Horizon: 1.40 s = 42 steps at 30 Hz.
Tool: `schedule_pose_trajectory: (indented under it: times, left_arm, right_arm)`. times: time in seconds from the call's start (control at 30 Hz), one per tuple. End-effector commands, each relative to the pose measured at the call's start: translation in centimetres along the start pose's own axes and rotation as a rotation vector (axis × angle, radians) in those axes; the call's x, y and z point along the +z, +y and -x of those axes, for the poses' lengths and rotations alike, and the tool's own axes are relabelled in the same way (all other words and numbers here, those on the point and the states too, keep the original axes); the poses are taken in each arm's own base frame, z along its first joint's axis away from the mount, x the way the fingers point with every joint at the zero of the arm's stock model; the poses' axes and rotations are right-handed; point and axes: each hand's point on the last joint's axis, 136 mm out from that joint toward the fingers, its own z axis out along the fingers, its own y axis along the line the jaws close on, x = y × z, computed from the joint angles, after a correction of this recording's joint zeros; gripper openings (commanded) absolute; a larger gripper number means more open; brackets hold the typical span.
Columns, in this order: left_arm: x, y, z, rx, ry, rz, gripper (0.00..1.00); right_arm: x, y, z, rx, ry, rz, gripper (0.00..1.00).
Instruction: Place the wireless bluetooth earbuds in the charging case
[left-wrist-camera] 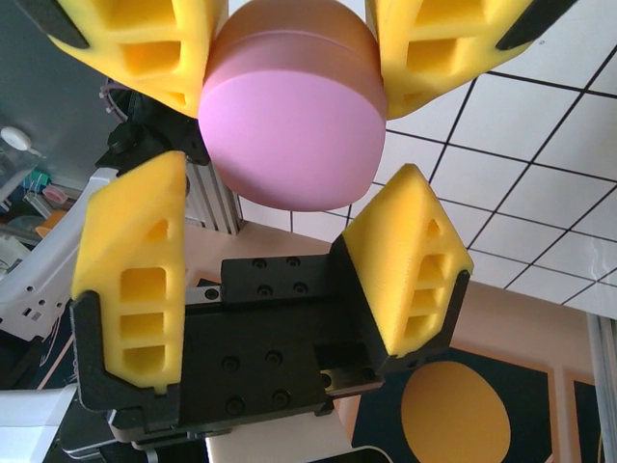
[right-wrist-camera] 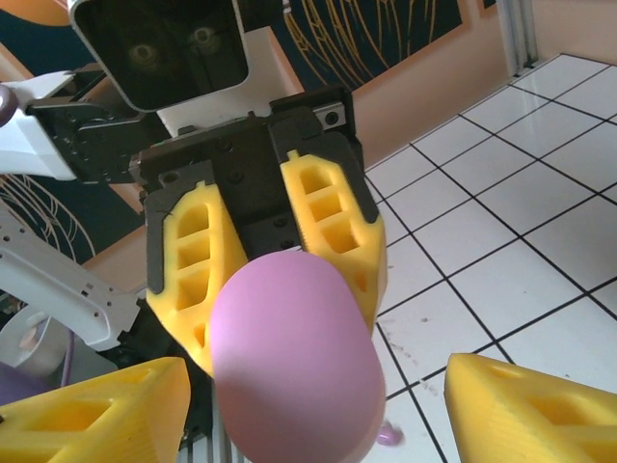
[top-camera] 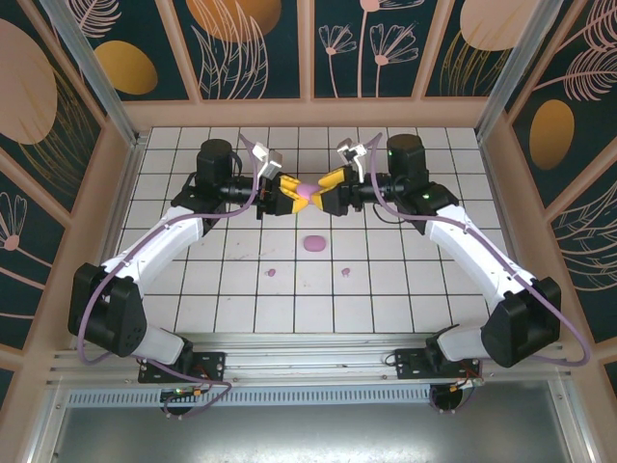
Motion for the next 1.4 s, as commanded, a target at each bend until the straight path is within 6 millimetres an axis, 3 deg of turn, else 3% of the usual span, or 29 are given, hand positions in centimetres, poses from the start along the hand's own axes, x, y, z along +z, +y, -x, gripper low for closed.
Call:
schedule_pose_trajectory:
  times: [0.0, 0.13, 0.43, 0.67, 0.87, 1.07, 1.37]
  left_arm:
    - [0.0, -0.6, 1.3, 0.037, -0.018, -0.029, 0.07]
    - [0.0, -0.6, 1.4, 0.035, -0.019, -0.031, 0.07]
    - [0.1, -0.5, 1.5, 0.034, -0.018, -0.037, 0.07]
    - [0.1, -0.5, 1.0, 0.038, -0.006, -0.032, 0.07]
    - [-0.1, -0.7, 1.2, 0.063, -0.012, -0.020, 0.07]
    - [-0.2, -0.4, 1.2, 0.072, -0.015, 0.004, 0.06]
    - [-0.5, -0.3, 0.9, 0.097, -0.038, 0.053, 0.05]
  right_arm:
    - [0.3, 1.1, 0.2, -0.057, -0.007, 0.046, 0.69]
    - [0.8, 0.8, 0.2, -0.051, 0.005, 0.044, 0.65]
    - [1.2, -0.2, 0.5, -0.008, 0.009, 0.019, 0.33]
    - [0.2, -1.6, 1.9, 0.091, -0.054, 0.005, 0.26]
    - [-0.4, -2.9, 2.8, 0.210, -0.102, -0.008, 0.27]
    - [-0.4, -3.2, 3.2, 0.250, -0.115, -0.020, 0.52]
    - [-0.6, -5.4, 2.6, 0.297, -0.116, -0.134, 0.59]
